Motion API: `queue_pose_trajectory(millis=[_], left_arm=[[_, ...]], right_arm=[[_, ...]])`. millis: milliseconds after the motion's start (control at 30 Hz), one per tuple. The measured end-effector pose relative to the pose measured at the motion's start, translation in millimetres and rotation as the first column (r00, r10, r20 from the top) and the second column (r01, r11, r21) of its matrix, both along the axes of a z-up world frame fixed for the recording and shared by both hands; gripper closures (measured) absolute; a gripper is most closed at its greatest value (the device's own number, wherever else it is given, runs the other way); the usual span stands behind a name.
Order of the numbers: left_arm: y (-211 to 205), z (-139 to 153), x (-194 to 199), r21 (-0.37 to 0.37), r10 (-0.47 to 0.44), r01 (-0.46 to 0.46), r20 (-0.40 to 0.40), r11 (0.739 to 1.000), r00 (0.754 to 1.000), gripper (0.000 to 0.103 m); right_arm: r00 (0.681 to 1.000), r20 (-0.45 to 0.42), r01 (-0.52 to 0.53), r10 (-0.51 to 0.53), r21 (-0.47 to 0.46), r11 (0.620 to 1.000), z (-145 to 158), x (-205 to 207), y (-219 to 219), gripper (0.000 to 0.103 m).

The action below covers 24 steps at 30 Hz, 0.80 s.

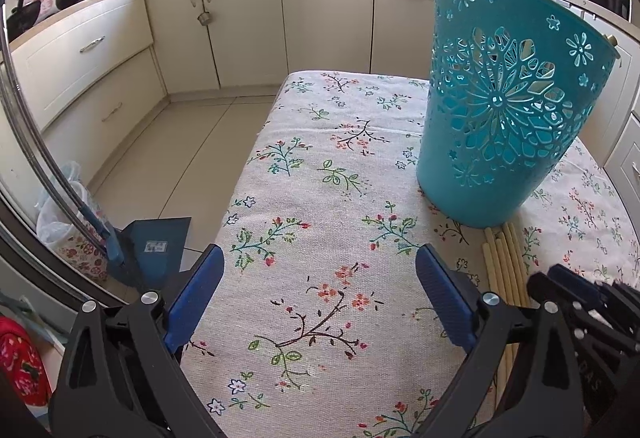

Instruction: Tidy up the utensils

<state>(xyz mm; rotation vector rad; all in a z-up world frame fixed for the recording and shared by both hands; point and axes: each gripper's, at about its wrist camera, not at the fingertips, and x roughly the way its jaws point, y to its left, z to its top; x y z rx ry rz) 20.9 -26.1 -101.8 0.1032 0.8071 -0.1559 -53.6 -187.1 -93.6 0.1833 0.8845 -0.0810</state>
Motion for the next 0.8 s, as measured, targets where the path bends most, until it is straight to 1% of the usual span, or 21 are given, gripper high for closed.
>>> queue_pose_trajectory(millis=[400, 500, 567, 800], left_arm=[[-2.2, -1.2, -0.2, 0.008, -0.005, 0.005, -0.003, 1.000, 1.000, 0.010], [-2.4, -1.3, -0.3, 0.007, -0.005, 0.005, -0.002, 1.000, 1.000, 0.010], [-1.9, -1.5, -0.3, 0.007, -0.006, 0.006, -0.003, 1.000, 1.000, 0.010], [-3.7, -2.8, -0.9, 0.011, -0.014, 0.014, -0.006, 1.000, 1.000, 0.010]], right_arm=[[1.000, -0.012, -0.019, 0.019, 0.006, 1.000, -1.4, 5.2, 0.2, 0.079], [0.999, -0.012, -0.037, 0.037, -0.011, 0.999, -0.6, 1.2, 1.2, 0.084], [0.999, -0.018, -0.036, 0.036, -0.032, 0.999, -1.3, -1.8, 0.9, 0.093], [1.000, -0.014, 0.000, 0.000, -0.015, 1.000, -1.6, -21.4, -20.7, 0.096]])
